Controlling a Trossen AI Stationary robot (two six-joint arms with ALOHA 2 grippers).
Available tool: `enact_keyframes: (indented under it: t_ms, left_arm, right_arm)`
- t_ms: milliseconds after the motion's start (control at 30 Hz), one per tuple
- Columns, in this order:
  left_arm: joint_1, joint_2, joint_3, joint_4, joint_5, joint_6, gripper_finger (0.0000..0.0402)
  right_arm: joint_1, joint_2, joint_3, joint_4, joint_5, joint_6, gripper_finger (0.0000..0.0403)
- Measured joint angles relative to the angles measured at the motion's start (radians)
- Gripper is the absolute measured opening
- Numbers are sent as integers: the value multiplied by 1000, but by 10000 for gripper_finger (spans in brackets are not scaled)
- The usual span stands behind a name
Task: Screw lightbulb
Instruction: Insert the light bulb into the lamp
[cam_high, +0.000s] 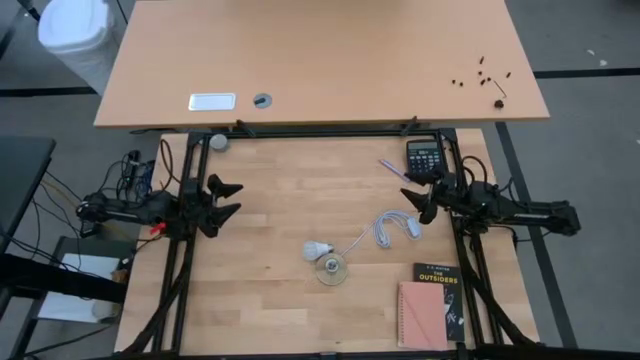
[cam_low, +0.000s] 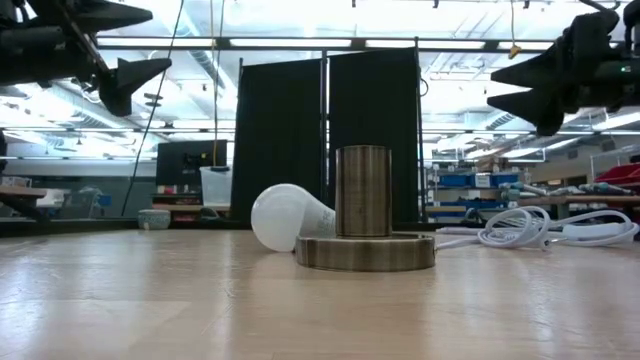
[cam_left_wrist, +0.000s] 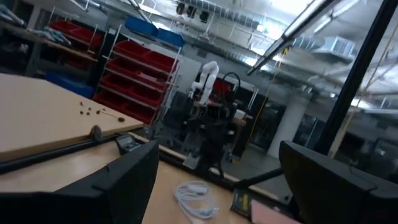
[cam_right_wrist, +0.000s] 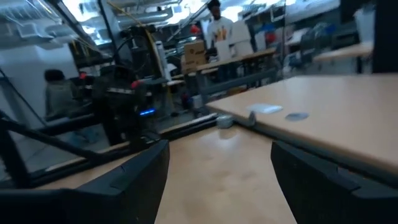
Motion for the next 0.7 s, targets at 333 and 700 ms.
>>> enact_keyframes:
  t_ms: [333,700]
  left_arm:
    - [-4,294,232,-26,106,134,337]
    - [-57,768,499,-29,12,134,337]
  right_arm:
    - [1,228,102,0,-37,69,288]
    - [23,548,324,1,-143,-42,287]
